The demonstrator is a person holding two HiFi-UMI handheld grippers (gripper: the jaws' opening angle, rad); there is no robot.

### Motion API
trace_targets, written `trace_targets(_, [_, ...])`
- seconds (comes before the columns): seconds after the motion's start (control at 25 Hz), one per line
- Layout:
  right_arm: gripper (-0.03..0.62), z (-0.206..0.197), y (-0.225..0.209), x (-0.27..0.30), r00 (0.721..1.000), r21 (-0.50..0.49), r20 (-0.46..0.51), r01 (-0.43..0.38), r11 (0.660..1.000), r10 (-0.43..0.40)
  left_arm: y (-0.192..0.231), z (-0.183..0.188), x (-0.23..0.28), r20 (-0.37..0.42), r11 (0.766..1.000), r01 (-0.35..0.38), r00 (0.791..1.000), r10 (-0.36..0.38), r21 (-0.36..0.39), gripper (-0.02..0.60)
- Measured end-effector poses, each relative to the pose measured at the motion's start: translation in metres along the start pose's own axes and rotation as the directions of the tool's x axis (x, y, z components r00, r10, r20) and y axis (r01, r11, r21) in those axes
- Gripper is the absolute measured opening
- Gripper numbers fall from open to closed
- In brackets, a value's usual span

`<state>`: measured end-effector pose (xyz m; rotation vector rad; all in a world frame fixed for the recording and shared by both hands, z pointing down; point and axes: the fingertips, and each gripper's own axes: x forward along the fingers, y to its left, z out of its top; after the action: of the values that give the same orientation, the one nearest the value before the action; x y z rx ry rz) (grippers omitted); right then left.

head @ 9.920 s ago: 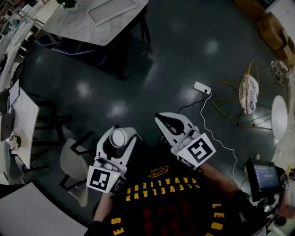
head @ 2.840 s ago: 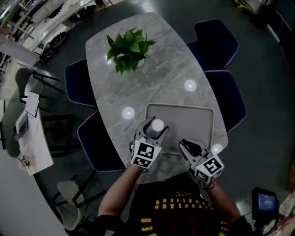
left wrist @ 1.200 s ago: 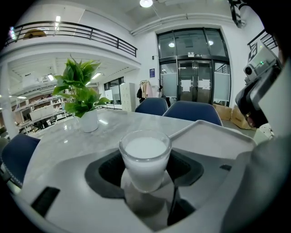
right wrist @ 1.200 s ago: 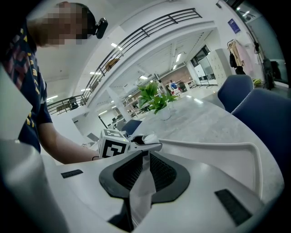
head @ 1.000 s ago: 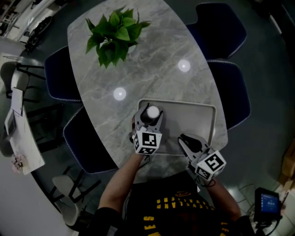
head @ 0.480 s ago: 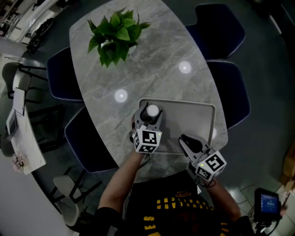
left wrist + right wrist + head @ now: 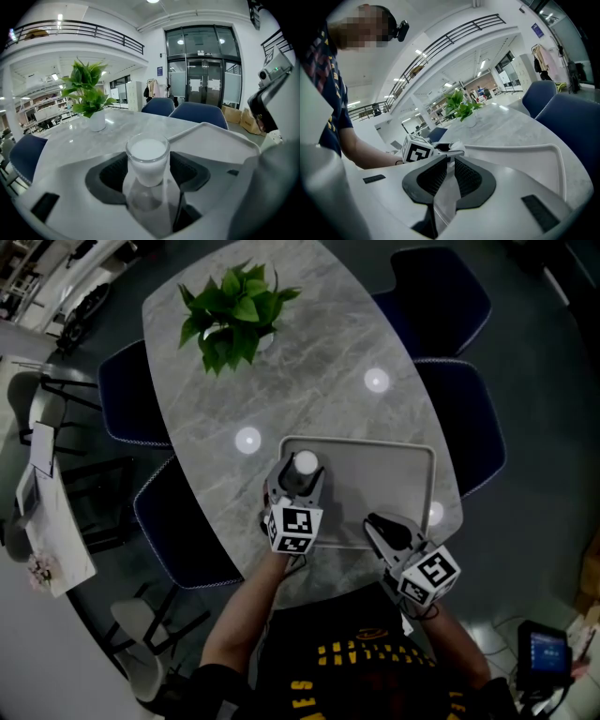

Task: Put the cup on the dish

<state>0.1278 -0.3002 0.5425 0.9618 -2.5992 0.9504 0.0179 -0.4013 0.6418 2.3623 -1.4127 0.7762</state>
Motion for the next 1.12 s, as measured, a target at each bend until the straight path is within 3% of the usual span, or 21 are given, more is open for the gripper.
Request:
trace_targets(0.44, [0.051,-0.007,0.024,-0.005,1.000,-0.017,0.008,-0.025,1.000,0.025,-0.015,-0.011,-0.044,0.015,1.000,0.006,1.000,-0.006,-0.019,0.270])
trace_targets(0.64, [0.051,-0.006,0.034,-0.003,1.000,-0.026,0.013,-0.021,0.999,0.021,-0.025,-0.006,-0.069,0.017,0.998,0.025,1.000,-0.024,-0.062,0.270])
trace_targets(0.8, [0.051,-0.003,0.042,0.001,1.000,-0.034,0.016,-0.026,0.999,0.026,-0.029,0.016,-0.097,0.094,0.990,0.054,0.995,-0.042,-0.132,0.270])
trace_targets(1.04, [0.051,-0.001,0.062,0.007,1.000,-0.062,0.012,-0.026,0.998,0.026,-0.031,0.040,-0.140,0.179,0.985,0.101,0.981,-0.075,-0.139,0.267])
trace_targets(1.12, [0.051,-0.001,0.068,0.006,1.000,-0.070,0.023,0.000,0.998,0.002,-0.038,0.043,-0.156,0.204,0.979,0.142,0.973,-0.111,-0.143,0.181])
